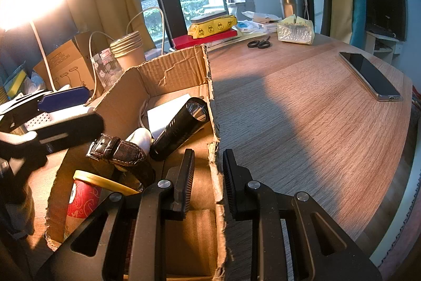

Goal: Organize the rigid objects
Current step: 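Withdraw the left gripper from the box toward the white pill bottle, then lower the left gripper around the white pill bottle and close it, then lift the pill bottle with the left gripper and drop it into the box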

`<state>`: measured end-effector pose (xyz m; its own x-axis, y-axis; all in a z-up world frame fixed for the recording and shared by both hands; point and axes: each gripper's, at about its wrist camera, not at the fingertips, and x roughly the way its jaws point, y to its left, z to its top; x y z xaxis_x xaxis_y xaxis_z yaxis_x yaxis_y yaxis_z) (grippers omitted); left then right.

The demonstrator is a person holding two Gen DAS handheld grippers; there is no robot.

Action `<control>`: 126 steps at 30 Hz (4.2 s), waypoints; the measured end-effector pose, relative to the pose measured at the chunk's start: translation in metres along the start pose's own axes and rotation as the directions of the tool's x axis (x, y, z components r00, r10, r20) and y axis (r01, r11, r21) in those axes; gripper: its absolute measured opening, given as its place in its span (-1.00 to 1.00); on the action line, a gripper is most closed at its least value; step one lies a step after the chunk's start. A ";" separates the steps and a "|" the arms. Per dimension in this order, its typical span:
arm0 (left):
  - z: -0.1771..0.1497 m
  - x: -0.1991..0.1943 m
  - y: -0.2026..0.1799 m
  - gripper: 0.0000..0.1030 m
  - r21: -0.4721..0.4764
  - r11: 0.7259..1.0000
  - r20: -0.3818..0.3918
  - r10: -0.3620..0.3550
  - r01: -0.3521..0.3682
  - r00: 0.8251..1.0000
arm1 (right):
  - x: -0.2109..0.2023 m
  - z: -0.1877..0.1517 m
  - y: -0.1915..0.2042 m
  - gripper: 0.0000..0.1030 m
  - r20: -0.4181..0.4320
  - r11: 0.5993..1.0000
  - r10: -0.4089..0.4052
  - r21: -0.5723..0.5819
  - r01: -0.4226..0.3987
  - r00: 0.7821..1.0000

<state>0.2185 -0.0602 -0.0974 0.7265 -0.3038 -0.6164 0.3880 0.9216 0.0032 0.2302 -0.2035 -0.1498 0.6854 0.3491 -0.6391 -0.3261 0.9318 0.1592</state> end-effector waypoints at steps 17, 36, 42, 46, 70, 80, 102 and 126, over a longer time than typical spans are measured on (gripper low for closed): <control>-0.024 -0.044 0.068 0.44 -0.184 0.970 0.054 0.171 -0.159 0.984 | 0.000 0.000 -0.001 -0.54 -0.001 1.000 -0.002 0.002 0.002 1.000; -0.062 -0.019 0.104 0.45 -0.252 0.920 -0.013 0.307 -0.300 0.952 | 0.003 0.001 -0.004 -0.54 0.001 1.000 -0.004 0.007 0.004 1.000; -0.060 -0.005 0.118 0.45 -0.288 0.911 -0.053 0.294 -0.296 0.954 | 0.002 0.000 -0.005 -0.54 0.003 1.000 0.001 0.007 -0.001 1.000; -0.059 0.001 0.126 0.45 -0.294 0.908 -0.078 0.288 -0.298 0.955 | 0.001 -0.001 -0.005 -0.54 0.003 1.000 0.001 0.008 -0.001 1.000; -0.036 0.033 0.164 0.45 -0.042 0.951 -0.223 0.291 -0.308 0.930 | 0.001 -0.001 -0.004 -0.54 0.005 1.000 -0.001 0.009 0.001 1.000; -0.054 0.041 0.156 -0.01 0.002 0.952 -0.284 0.293 -0.305 0.913 | 0.001 -0.002 -0.004 -0.54 0.005 1.000 0.001 0.009 -0.001 1.000; -0.029 0.059 0.201 0.32 -0.392 0.845 -0.343 0.232 -0.363 0.910 | 0.001 -0.002 -0.003 -0.54 0.006 1.000 0.002 0.010 -0.002 1.000; -0.034 0.021 0.175 -0.04 -0.358 0.896 -0.237 0.184 -0.262 0.954 | 0.000 -0.002 -0.003 -0.54 0.006 1.000 0.002 0.011 -0.002 1.000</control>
<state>0.2819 0.1031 -0.1367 0.6297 -0.0631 -0.7742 -0.0453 0.9920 -0.1177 0.2299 -0.2066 -0.1522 0.6885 0.3517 -0.6342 -0.3205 0.9321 0.1689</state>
